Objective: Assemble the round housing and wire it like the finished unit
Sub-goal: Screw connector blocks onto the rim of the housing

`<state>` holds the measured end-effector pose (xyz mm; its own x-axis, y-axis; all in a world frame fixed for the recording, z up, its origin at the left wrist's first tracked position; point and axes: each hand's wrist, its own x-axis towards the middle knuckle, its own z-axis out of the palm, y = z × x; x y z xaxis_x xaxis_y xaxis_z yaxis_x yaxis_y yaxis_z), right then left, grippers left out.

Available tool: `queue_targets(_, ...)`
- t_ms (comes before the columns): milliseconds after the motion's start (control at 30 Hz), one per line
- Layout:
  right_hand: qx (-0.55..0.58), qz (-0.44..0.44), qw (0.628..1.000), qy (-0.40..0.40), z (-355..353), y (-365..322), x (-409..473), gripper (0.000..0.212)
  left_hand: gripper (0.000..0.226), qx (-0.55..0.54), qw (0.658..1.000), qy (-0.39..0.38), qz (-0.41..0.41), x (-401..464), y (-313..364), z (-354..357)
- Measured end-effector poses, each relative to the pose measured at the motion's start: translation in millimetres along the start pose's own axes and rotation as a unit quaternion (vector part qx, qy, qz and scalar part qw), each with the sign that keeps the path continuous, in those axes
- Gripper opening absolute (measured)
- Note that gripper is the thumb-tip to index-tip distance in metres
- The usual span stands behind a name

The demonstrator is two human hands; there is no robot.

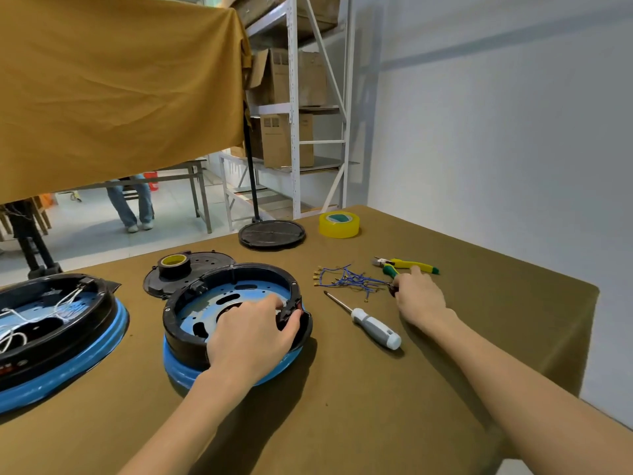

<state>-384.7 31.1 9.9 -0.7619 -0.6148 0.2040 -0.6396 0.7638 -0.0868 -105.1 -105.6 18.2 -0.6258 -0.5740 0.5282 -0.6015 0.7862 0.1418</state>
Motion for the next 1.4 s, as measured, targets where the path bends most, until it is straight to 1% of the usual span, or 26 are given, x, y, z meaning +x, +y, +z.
queue_targets(133, -0.039, -0.037, 0.998, -0.009, 4, -1, -4, 0.025, 0.046, -0.008, 1.000, 0.006, 0.013, -1, 0, -1)
queue_targets(233, -0.050, -0.055, 0.997, -0.006, 5, -6, -12, 0.028, 0.046, -0.012, 1.000, 0.007, 0.022, -3, -1, -3)
queue_targets(333, 0.000, -0.042, 0.999, 0.006, 0, -7, -17, 0.022, 0.046, -0.017, 0.999, 0.003, 0.034, -4, -2, -4)
queue_targets(400, 0.094, -0.023, 0.995, 0.025, -2, -8, -21, 0.022, 0.047, -0.030, 0.999, -0.005, 0.042, -4, -4, -7)
queue_targets(467, 0.227, -0.020, 0.971, 0.065, -5, -15, -26, 0.025, 0.050, -0.052, 0.997, -0.031, 0.050, -3, -8, -8)
queue_targets(533, 0.351, -0.035, 0.930, 0.100, -11, -31, -36, 0.031, 0.055, -0.080, 0.992, -0.080, 0.058, 0, -14, -11)
queue_targets(567, 0.396, -0.047, 0.911, 0.106, -15, -41, -41, 0.033, 0.059, -0.096, 0.988, -0.109, 0.061, 2, -17, -14)
queue_targets(667, 0.469, -0.091, 0.874, 0.093, -24, -73, -61, 0.032, 0.067, -0.125, 0.971, -0.192, 0.065, 9, -32, -24)
queue_targets(767, 0.542, -0.136, 0.826, 0.074, -27, -102, -79, 0.032, 0.059, -0.157, 0.957, -0.232, 0.074, 10, -47, -31)
queue_targets(833, 0.572, -0.155, 0.802, 0.076, -26, -117, -90, 0.033, 0.051, -0.193, 0.952, -0.223, 0.077, 6, -53, -32)
queue_targets(967, 0.539, -0.207, 0.806, 0.128, -14, -131, -105, 0.034, 0.045, -0.236, 0.952, -0.180, 0.077, -1, -55, -31)
queue_targets(1033, 0.541, -0.222, 0.800, 0.131, -5, -131, -111, 0.035, 0.041, -0.261, 0.950, -0.157, 0.076, -2, -53, -30)
queue_targets(1100, 0.539, -0.246, 0.793, 0.138, -2, -131, -114, 0.035, 0.032, -0.308, 0.940, -0.129, 0.064, -2, -48, -32)
queue_targets(1200, 0.578, -0.262, 0.764, 0.116, -5, -132, -117, 0.036, 0.023, -0.362, 0.927, -0.090, 0.046, 1, -41, -38)
queue_targets(1267, 0.603, -0.262, 0.748, 0.089, -8, -133, -119, 0.043, 0.022, -0.379, 0.919, -0.085, 0.060, 2, -38, -40)
queue_targets(1333, 0.612, -0.256, 0.744, 0.080, -11, -134, -121, 0.050, 0.019, -0.382, 0.917, -0.077, 0.083, 2, -37, -42)
queue_targets(1400, 0.615, -0.234, 0.750, 0.073, -14, -133, -121, 0.050, 0.017, -0.375, 0.920, -0.052, 0.097, 0, -35, -44)
